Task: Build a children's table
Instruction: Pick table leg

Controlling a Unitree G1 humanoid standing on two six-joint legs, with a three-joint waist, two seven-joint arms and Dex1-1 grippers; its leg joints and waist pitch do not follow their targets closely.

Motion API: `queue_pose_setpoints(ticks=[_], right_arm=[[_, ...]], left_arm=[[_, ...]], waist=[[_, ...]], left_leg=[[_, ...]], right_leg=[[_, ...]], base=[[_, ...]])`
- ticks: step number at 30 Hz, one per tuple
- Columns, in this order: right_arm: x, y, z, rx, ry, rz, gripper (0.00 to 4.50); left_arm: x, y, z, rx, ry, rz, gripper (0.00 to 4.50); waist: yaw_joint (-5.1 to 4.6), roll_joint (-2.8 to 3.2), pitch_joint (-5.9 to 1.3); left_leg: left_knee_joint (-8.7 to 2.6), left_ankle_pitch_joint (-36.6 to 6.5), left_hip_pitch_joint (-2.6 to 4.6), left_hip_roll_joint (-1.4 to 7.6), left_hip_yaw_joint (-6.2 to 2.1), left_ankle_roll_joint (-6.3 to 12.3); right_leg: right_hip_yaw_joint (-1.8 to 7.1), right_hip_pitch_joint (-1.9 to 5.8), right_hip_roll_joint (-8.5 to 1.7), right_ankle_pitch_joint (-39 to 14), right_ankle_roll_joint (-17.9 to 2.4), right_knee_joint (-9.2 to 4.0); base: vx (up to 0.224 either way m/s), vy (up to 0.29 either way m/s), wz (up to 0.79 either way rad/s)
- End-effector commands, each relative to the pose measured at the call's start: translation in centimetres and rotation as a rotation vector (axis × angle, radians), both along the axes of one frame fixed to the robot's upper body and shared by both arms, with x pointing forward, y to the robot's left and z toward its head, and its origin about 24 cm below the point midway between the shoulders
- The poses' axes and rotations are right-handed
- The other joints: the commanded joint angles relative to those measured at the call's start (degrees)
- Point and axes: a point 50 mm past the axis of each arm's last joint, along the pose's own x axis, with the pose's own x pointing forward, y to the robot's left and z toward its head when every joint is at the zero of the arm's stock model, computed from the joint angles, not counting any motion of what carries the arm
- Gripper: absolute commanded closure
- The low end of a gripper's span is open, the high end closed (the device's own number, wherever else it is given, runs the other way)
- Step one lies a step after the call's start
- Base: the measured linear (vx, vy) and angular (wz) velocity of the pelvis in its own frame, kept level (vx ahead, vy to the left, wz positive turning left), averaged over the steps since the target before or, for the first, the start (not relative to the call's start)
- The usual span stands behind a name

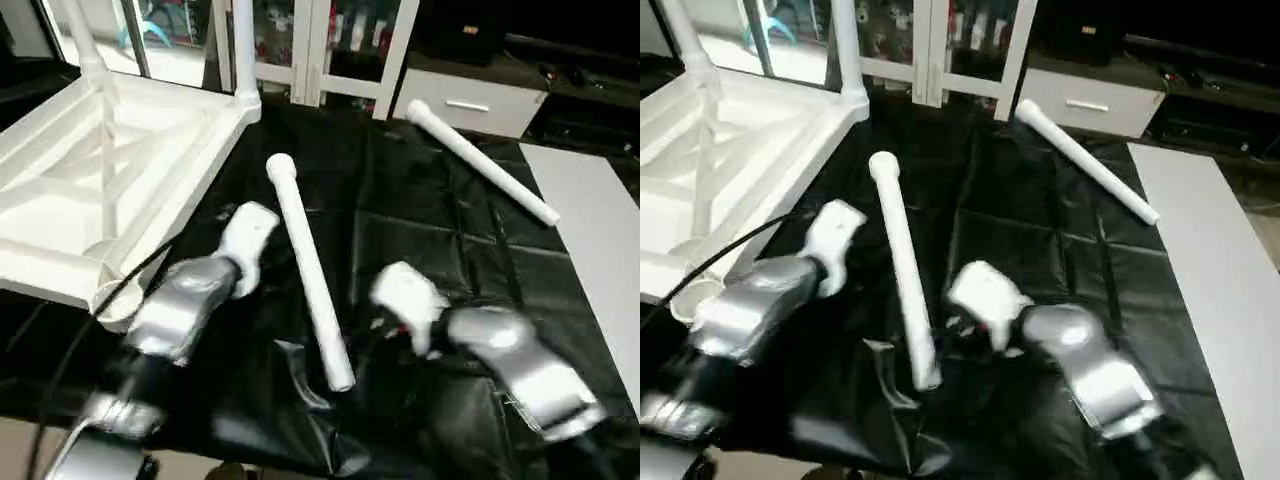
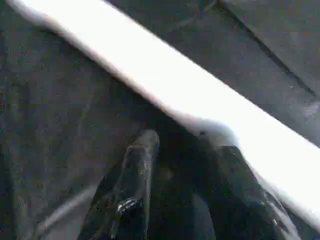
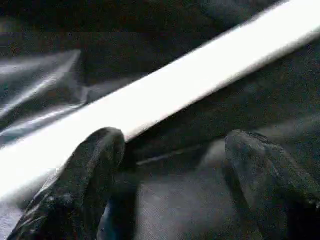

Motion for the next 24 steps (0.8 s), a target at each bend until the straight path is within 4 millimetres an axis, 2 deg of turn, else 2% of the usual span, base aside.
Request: queue_pose_setpoints(ticks=[1, 2, 3, 7, 11, 12, 13, 18, 20, 24], right_arm=[[-0.2, 0.5, -0.8, -0.034, 0.019, 0.042, 0.81], [-0.4, 1.4, -1.2, -0.035, 0.024, 0.078, 0.81], [-0.4, 1.8, -1.3, -0.035, 0.024, 0.092, 0.81], [-0.1, 3.0, -1.4, -0.030, 0.013, 0.118, 0.81], [0.9, 4.2, -1.4, -0.012, -0.022, 0.072, 0.81], [1.3, 4.7, -1.3, -0.001, -0.036, 0.049, 0.81], [1.9, 5.5, -1.0, 0.026, -0.051, 0.012, 0.81], [2.5, 7.3, -0.5, 0.093, -0.059, -0.018, 0.81], [2.4, 7.6, -0.4, 0.104, -0.059, -0.012, 0.81], [2.3, 7.8, 0.1, 0.134, -0.063, 0.006, 0.81]], left_arm=[[0.3, -0.8, -0.4, 0.029, 0.015, -0.050, 2.87], [0.7, -1.3, -0.6, 0.049, 0.016, -0.084, 2.87], [0.8, -1.6, -0.6, 0.057, 0.015, -0.096, 2.87], [1.3, -2.8, -0.6, 0.069, 0.028, -0.169, 2.87], [1.6, -4.3, -0.5, 0.068, 0.024, -0.218, 2.87], [1.7, -4.8, -0.5, 0.066, 0.018, -0.234, 2.87], [1.8, -5.6, -0.5, 0.065, 0.006, -0.254, 2.87], [1.8, -7.2, 0.0, 0.019, -0.017, -0.312, 2.87], [1.9, -7.3, 0.1, 0.021, -0.018, -0.315, 2.87], [2.2, -6.3, -0.1, 0.051, -0.036, -0.291, 2.87]], waist=[[0.10, 0.42, -3.50], [0.22, 0.46, -3.64], [0.18, 0.37, -3.53], [0.21, 0.39, -3.54], [0.04, 0.29, -3.63], [0.05, 0.47, -3.64], [0.00, 0.52, -3.68], [0.00, 0.54, -3.83], [0.02, 0.51, -3.88], [0.13, 0.47, -3.86]], left_leg=[[-4.50, -3.9, 0.87, 5.21, -2.11, 4.25], [-4.46, -4.3, 0.87, 5.33, -2.21, 4.37], [-4.47, -4.6, 0.83, 5.23, -2.13, 4.58], [-4.63, -5.4, 0.90, 5.61, -2.25, 3.71], [-4.62, -5.3, 0.73, 5.43, -2.22, 3.58], [-4.54, -5.5, 0.92, 5.47, -2.13, 3.39], [-4.62, -5.8, 1.03, 5.51, -2.16, 3.15], [-4.64, -4.9, 0.94, 5.64, -2.14, 3.18], [-4.62, -4.0, 0.92, 5.64, -2.09, 3.63], [-4.69, -4.9, 1.02, 5.75, -2.03, 3.65]], right_leg=[[3.85, 2.35, -6.28, -1.3, -14.2, -3.31], [3.88, 2.62, -6.60, -1.1, -14.7, -3.19], [3.89, 2.43, -6.51, -1.8, -14.5, -3.47], [3.89, 2.53, -6.83, -2.6, -14.9, -3.37], [3.90, 2.63, -6.89, -2.2, -15.6, -3.33], [3.95, 2.38, -6.97, -2.3, -15.7, -3.44], [3.92, 2.45, -6.89, -2.0, -16.0, -3.43], [3.92, 2.73, -6.99, 1.1, -16.9, -2.94], [3.88, 2.80, -6.93, 2.9, -16.8, -2.73], [3.93, 2.78, -7.08, 1.3, -16.5, -2.98]], base=[[0.000, 0.000, 0.00], [0.000, 0.000, 0.00], [0.000, 0.000, 0.00], [0.000, 0.000, 0.00], [0.000, 0.000, 0.00], [0.000, 0.000, 0.00], [0.000, 0.000, 0.00], [0.000, 0.000, 0.00], [0.000, 0.000, 0.00], [0.000, 0.000, 0.00]])
